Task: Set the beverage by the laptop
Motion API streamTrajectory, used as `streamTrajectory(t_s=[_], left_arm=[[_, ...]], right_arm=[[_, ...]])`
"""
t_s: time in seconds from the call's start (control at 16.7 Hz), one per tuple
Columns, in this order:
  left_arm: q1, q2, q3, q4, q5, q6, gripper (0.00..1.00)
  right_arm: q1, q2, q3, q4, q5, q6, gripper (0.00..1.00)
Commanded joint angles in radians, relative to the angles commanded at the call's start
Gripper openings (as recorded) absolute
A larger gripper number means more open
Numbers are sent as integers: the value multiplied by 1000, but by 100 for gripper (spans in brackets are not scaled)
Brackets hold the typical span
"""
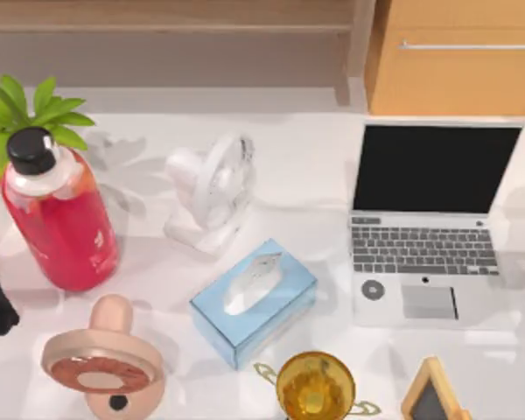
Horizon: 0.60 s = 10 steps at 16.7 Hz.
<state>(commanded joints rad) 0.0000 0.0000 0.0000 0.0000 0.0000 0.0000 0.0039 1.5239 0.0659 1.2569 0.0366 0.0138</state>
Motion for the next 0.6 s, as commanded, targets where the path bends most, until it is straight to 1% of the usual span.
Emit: streamTrajectory(t_s=[0.24,0.3,0.6], left_arm=[[0,0,0,0,0,0,100],[0,0,0,0,0,0,100],[0,0,0,0,0,0,100]], right_arm=[[0,0,0,0,0,0,98],[0,0,0,0,0,0,100],[0,0,0,0,0,0,100]])
